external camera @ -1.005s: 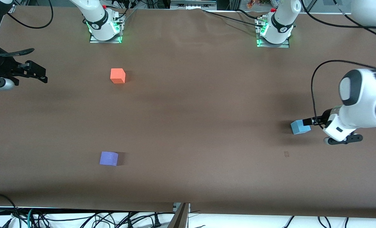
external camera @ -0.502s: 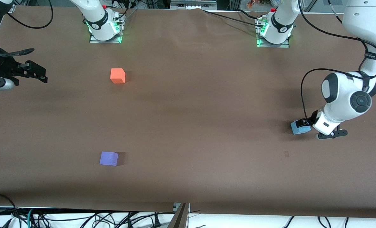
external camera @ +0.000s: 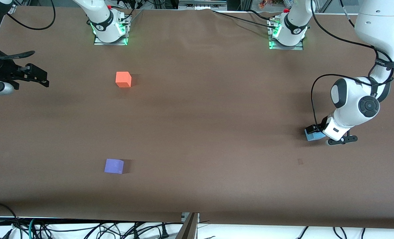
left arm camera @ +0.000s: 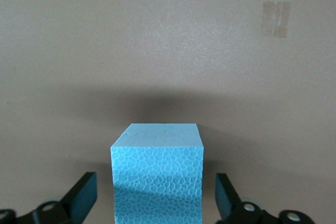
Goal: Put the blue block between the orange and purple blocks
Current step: 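Carry the blue cube with the left gripper toward the table middle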
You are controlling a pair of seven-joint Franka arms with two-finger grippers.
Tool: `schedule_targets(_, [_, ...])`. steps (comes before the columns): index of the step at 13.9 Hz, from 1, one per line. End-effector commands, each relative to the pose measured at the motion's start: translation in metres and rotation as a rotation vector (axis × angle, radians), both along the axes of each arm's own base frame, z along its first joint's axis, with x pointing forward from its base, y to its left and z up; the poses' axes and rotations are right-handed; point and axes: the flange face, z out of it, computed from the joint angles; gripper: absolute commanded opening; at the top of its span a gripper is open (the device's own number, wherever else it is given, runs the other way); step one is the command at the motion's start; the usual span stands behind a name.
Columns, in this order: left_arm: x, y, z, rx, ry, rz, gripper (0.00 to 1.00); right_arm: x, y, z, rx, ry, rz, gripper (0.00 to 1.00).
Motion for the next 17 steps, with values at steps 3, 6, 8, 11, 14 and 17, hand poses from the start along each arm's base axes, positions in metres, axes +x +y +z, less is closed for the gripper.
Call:
schedule_targets(3, [0.003, 0.001, -0.002, 0.004, -0.004, -0.056, 0.40, 0.003, -0.002, 0.005, -0.010, -0.007, -0.003, 1.00])
schedule_targets(6, [0.008, -0.008, 0.005, -0.001, -0.006, -0.158, 0.15, 0.003, -0.002, 0.005, -0.007, -0.007, -0.006, 1.00])
schedule_targets(8, [0.025, -0.054, 0.025, -0.037, -0.027, -0.231, 0.08, 0.002, -0.001, 0.005, -0.010, -0.006, -0.001, 1.00])
schedule_targets(11, [0.058, -0.167, 0.077, -0.136, -0.006, -0.362, 0.03, 0.002, 0.001, 0.005, -0.013, -0.007, 0.004, 1.00])
schedule_targets(14, [0.069, -0.310, 0.102, -0.191, -0.006, -0.394, 0.12, 0.011, -0.003, -0.013, -0.009, 0.019, -0.007, 1.00])
schedule_targets(17, [0.036, -0.462, 0.047, -0.206, 0.034, -0.111, 0.14, 0.024, 0.006, -0.028, -0.021, 0.002, 0.013, 1.00])
